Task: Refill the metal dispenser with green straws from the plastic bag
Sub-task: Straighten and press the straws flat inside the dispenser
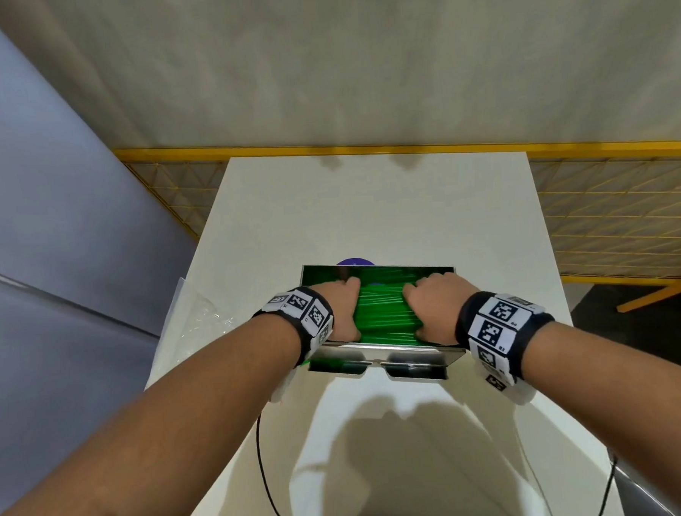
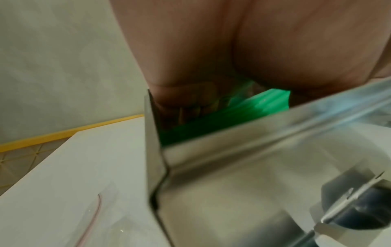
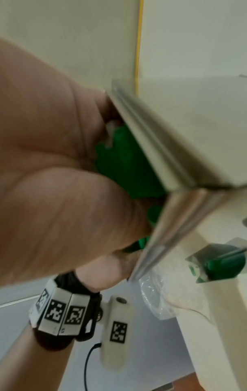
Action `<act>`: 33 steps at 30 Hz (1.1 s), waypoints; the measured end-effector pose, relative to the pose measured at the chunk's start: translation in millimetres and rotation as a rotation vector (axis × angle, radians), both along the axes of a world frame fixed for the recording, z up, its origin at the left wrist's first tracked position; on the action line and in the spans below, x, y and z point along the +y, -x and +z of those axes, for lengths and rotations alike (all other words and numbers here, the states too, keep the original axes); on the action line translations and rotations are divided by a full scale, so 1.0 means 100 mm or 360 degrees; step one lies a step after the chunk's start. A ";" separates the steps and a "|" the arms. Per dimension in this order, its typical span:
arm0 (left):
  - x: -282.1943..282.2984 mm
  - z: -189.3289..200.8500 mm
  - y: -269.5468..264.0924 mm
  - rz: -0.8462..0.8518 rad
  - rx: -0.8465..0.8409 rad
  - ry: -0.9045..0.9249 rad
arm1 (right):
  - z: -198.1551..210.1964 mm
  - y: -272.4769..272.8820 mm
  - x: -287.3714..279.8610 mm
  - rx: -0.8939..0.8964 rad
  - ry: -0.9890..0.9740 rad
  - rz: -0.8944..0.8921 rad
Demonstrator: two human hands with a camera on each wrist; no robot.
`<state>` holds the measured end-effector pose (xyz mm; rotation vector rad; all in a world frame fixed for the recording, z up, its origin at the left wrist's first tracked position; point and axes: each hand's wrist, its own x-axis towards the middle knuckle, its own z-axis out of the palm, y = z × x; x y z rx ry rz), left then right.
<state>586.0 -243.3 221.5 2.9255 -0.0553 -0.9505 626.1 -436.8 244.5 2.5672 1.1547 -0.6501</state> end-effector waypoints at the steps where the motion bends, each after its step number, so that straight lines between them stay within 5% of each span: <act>1: 0.01 -0.02 0.01 0.0004 -0.0007 -0.0017 | -0.02 0.01 0.01 -0.0001 0.0008 0.0004; 24: -0.02 0.14 -0.08 -0.0103 0.0088 -0.0056 | 0.03 0.00 0.06 0.0114 -0.0093 -0.0107; 33: 0.07 0.24 -0.12 -0.0047 -0.0167 -0.0083 | 0.08 0.00 0.00 -0.0132 -0.0303 -0.0103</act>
